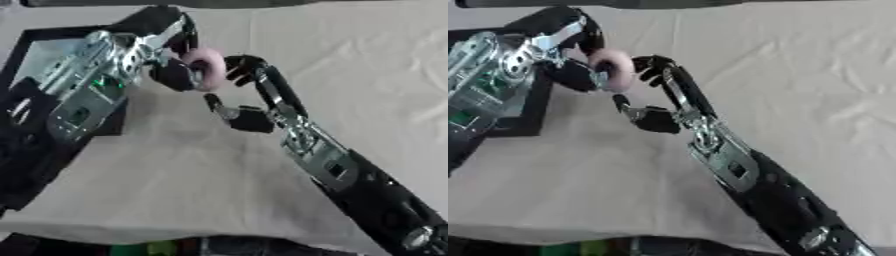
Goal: Pick up the objects with one hand, pass them to the other hand, and then place them into the box on the other side of the table.
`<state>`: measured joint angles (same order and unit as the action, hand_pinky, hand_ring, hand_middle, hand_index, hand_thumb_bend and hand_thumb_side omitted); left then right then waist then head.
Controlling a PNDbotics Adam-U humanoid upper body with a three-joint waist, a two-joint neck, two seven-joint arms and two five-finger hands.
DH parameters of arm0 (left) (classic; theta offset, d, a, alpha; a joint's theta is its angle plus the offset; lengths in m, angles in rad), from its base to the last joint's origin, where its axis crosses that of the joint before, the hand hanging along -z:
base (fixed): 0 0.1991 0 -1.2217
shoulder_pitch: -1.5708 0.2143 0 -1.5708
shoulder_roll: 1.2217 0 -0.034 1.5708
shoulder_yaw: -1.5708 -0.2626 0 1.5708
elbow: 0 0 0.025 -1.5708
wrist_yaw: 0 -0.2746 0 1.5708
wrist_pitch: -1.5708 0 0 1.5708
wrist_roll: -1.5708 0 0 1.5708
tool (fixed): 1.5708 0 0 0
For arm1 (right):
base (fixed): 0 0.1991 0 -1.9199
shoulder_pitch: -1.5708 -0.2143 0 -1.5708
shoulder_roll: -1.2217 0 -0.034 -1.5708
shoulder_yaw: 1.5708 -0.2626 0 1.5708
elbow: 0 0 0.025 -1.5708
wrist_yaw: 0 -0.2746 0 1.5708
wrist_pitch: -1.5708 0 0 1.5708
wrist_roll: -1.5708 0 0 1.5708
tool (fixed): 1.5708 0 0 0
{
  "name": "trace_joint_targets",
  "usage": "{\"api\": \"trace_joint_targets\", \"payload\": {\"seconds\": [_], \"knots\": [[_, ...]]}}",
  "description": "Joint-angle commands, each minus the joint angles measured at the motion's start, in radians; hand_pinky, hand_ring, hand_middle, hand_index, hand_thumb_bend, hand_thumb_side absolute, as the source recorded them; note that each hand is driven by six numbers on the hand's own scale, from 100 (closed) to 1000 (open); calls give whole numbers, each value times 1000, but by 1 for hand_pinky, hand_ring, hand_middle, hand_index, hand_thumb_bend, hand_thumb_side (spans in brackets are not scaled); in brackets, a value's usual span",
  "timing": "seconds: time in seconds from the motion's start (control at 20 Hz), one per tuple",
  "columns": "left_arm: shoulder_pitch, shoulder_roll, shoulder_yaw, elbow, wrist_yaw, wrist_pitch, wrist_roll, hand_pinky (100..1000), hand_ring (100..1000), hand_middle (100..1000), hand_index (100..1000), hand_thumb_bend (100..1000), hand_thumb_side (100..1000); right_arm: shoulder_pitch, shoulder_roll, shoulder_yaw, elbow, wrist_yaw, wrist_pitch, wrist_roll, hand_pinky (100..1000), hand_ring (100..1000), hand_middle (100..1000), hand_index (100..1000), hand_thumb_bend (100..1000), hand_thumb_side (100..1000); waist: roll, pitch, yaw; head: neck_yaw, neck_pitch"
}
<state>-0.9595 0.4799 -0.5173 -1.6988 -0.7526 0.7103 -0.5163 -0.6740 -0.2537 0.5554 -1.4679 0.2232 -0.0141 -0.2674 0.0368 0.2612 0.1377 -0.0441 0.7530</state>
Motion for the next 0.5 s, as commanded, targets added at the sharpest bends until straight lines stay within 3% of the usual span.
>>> {"api": "trace_joint_targets", "payload": {"seconds": [0.05,0.5], "knots": [[-1,56,88,-17,-7,27,39,734,649,468,434,100,156,-14,-18,-8,-25,-22,16,0,658,688,675,782,330,229,2,-24,0,12,-11],[32,150,176,114,36,40,182,734,652,498,435,100,151,-13,-34,-12,-48,-49,25,-10,651,669,652,762,339,178,-4,-25,0,49,-22]]}}
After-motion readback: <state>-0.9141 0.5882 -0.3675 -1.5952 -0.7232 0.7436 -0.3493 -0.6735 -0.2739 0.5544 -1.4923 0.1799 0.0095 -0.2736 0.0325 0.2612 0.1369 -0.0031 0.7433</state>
